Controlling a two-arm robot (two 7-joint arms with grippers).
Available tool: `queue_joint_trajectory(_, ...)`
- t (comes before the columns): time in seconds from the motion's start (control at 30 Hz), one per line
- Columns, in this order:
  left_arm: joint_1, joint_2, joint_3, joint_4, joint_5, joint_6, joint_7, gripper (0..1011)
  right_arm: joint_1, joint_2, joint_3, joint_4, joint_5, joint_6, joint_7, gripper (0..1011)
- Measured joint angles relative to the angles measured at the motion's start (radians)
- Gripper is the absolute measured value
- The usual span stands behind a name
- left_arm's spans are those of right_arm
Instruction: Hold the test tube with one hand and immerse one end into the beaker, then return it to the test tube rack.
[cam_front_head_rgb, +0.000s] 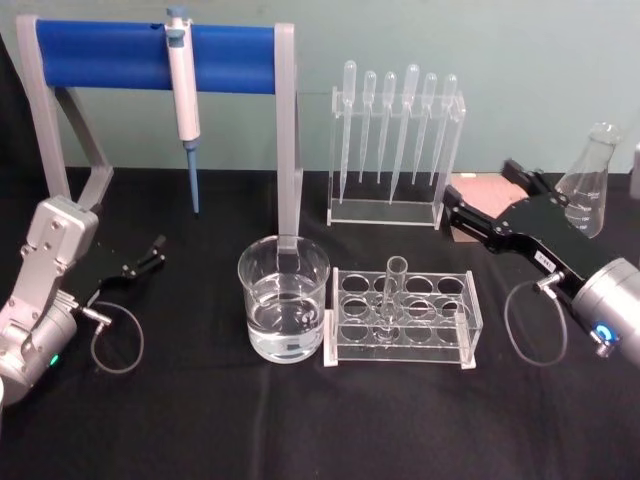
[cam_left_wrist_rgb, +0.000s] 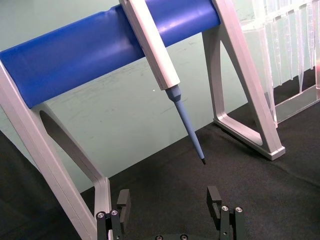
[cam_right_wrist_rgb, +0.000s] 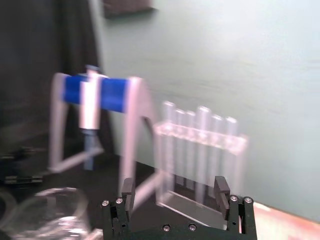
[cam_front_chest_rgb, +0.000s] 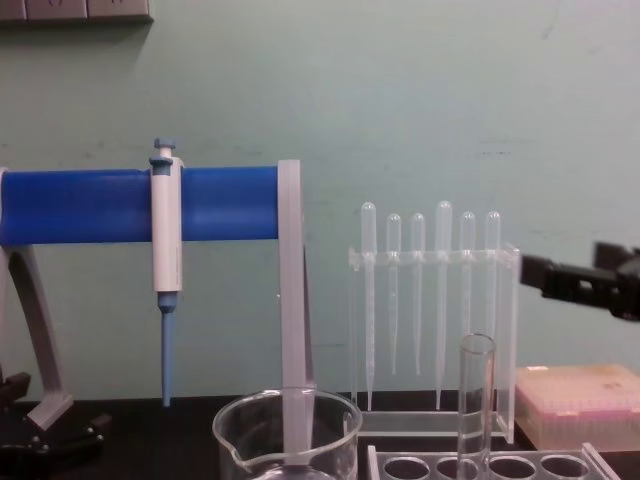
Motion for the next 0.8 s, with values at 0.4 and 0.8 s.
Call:
queue_joint_trajectory(0.4, 0.000, 0.000, 0.000, 0.000, 0.000, 0.000, 0.000, 1000, -0.062, -0.123, 0.017, 0.033, -0.185, 0.000, -0.281, 1003)
queue_joint_trajectory(0.8, 0.000, 0.000, 0.000, 0.000, 0.000, 0.000, 0.000, 1000, -0.060, -0.159, 0.022, 0.080, -0.214, -0.018, -0.269, 1002)
